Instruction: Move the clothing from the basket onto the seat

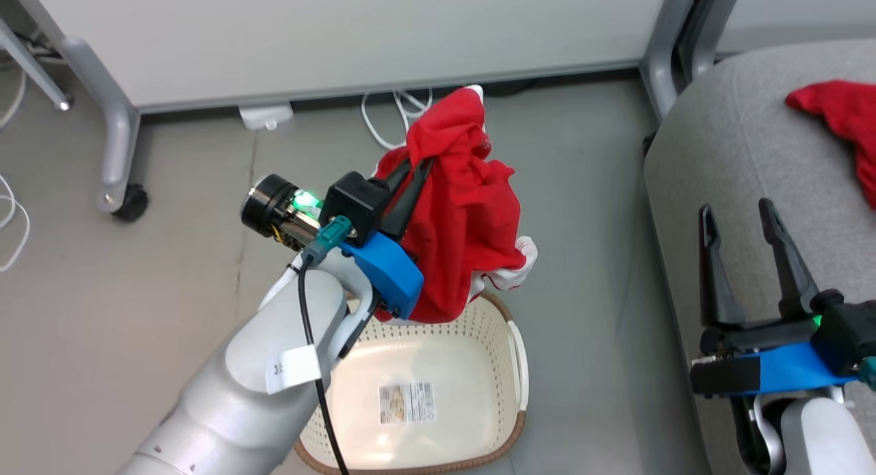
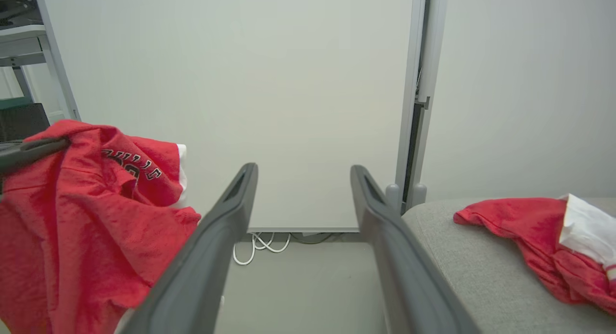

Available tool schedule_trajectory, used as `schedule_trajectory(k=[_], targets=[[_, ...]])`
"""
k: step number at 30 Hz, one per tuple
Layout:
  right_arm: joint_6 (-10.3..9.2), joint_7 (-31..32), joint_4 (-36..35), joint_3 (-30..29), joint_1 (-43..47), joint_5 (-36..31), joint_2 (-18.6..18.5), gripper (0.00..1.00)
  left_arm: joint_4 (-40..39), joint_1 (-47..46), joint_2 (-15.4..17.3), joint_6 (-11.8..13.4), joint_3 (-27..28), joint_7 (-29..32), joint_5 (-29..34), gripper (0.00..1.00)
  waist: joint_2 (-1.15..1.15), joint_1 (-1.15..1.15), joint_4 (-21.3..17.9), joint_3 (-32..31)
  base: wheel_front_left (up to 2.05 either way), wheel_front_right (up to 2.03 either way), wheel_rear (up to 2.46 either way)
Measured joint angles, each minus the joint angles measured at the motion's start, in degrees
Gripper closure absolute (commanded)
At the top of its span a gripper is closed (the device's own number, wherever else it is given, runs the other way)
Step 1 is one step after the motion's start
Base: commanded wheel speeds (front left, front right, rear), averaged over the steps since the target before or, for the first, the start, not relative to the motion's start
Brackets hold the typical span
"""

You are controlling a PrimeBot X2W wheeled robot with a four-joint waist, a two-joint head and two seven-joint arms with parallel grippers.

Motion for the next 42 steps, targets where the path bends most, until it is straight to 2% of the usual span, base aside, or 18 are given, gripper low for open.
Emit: schedule_trajectory(k=[8, 20, 30, 42], targets=[[0.00, 0.00, 0.66, 0.10, 3.03, 0.22, 0.16, 0.00, -1.18, 2.41, -0.26, -0.76, 0.11, -0.01, 0.25, 1.00, 0.00, 0.00, 0.56, -5.16, 0.00, 0.00, 0.00], [0.00, 0.00, -0.26, 1.96, 3.36, 0.32, 0.27, 0.00, -1.48, 3.05, -0.56, -0.93, -0.03, -0.01, 0.60, 1.00, 0.00, 0.01, 1.05, -6.35, 0.00, 0.00, 0.00], [0.00, -0.01, 1.14, 14.13, -6.09, 0.15, -1.92, 0.00, -2.31, 1.59, -1.63, -1.18, -0.67, 0.00, 1.46, 1.00, 0.00, 0.02, 2.20, -4.81, 0.00, 0.00, 0.00], [0.00, 0.00, 13.66, 23.73, -15.08, -0.57, -2.54, 0.00, -3.07, -0.60, -3.97, -1.52, -2.43, -0.01, 2.43, 1.00, 0.00, 0.02, 5.79, -2.64, 0.00, 0.00, 0.00]])
